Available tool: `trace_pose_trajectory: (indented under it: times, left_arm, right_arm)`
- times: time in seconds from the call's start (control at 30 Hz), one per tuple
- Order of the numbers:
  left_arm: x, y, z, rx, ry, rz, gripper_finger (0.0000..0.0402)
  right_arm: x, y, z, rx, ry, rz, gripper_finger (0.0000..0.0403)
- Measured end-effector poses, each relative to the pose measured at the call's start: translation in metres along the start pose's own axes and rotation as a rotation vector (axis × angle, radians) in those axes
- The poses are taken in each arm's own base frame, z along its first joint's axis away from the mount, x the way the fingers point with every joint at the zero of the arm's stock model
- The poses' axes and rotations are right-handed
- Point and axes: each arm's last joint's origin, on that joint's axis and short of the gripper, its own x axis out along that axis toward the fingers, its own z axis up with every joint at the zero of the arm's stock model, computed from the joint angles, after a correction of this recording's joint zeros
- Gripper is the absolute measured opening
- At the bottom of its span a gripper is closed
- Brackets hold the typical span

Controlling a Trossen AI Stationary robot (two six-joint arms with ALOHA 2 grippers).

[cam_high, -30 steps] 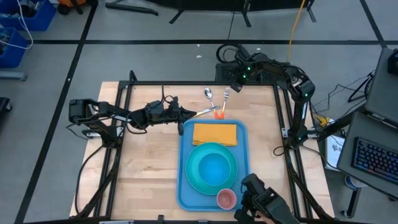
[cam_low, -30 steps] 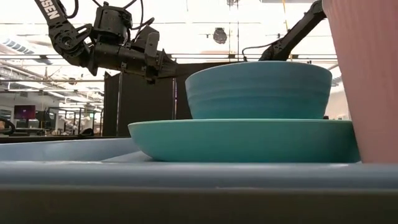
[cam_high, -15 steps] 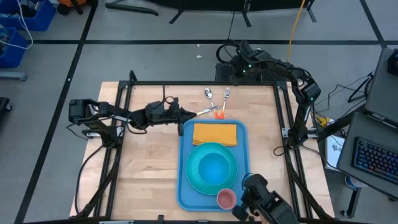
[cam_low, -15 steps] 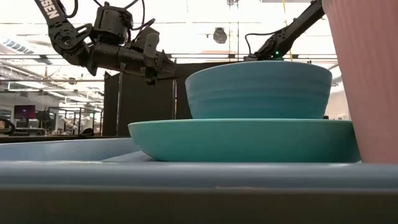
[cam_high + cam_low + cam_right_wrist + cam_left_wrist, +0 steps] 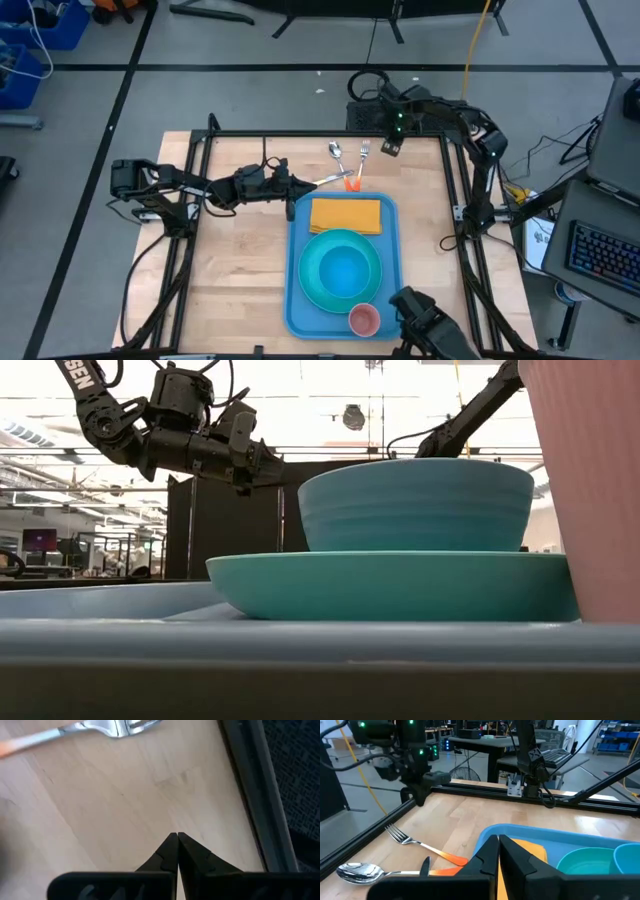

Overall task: Set up tray
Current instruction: Put the orange fork on the yellow napkin on the blue serving tray

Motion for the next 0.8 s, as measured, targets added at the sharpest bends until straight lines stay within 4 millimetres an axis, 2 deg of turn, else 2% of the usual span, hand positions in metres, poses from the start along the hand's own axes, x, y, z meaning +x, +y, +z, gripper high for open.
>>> trace_pose_trajectory:
  times: [0.13,0.33,0.47,0.63,0.8]
  left_arm:
    - [0.0,0.0,0.0,0.009,0.005,-0.001,0.001]
    - [0.0,0.0,-0.002,0.014,0.017,-0.001,0.0014]
    - [0.0,0.0,-0.002,0.015,0.018,-0.001,0.0019]
    - [0.0,0.0,-0.002,0.016,0.025,-0.002,0.0004]
    - [0.0,0.0,-0.003,0.015,0.026,-0.002,0.0017]
  right_arm:
    - [0.008,-0.004,0.004,-0.052,-0.01,-0.007,0.0]
    - [0.031,0.007,0.008,-0.258,0.092,0.026,0.0]
    - [0.039,0.008,0.01,-0.289,0.113,0.017,0.0]
    - [0.041,0.007,0.011,-0.25,0.105,0.004,0.0]
    - [0.039,0.004,0.011,-0.229,0.066,0.024,0.0]
